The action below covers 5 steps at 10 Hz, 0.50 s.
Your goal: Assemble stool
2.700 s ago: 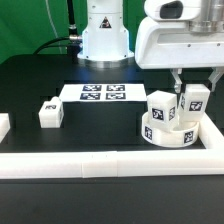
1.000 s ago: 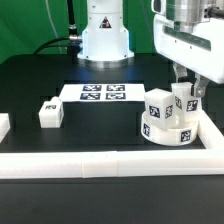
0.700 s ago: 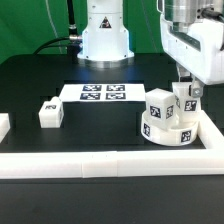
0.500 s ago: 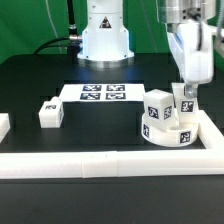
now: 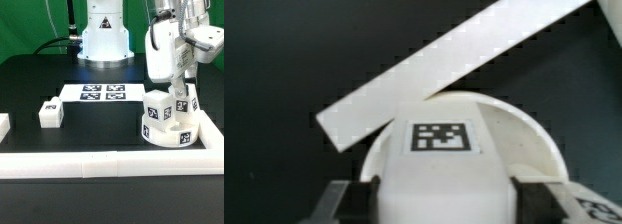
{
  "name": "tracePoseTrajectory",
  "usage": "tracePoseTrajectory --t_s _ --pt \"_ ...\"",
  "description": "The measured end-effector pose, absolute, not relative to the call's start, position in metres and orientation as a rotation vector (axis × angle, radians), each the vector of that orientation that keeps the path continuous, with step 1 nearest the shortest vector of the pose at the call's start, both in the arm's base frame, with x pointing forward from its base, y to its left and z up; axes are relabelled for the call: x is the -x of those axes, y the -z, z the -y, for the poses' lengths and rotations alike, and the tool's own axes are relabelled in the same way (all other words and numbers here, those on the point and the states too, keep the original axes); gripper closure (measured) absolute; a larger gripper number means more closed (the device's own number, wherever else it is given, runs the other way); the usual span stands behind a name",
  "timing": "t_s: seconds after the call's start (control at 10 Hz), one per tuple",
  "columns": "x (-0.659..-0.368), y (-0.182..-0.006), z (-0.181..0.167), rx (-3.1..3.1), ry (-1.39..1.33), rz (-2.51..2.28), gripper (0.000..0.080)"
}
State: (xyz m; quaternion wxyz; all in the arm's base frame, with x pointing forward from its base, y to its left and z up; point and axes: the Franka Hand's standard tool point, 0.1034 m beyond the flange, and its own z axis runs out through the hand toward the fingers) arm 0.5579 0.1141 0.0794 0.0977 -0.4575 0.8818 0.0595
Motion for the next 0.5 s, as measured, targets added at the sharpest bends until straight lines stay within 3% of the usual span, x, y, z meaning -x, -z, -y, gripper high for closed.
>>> tracePoseTrajectory --t_s 0.3,0.4,0.5 --pt "-0.5575 -0.0787 -0.1144 1.361 -0.185 -2.596 0.0456" --pt "-0.5578 -0.0793 -0.1145 1.376 -0.184 -2.587 0.0281" --pt "-0.5601 -0.0844 -0.1146 1.421 -0.179 -2.549 0.0281"
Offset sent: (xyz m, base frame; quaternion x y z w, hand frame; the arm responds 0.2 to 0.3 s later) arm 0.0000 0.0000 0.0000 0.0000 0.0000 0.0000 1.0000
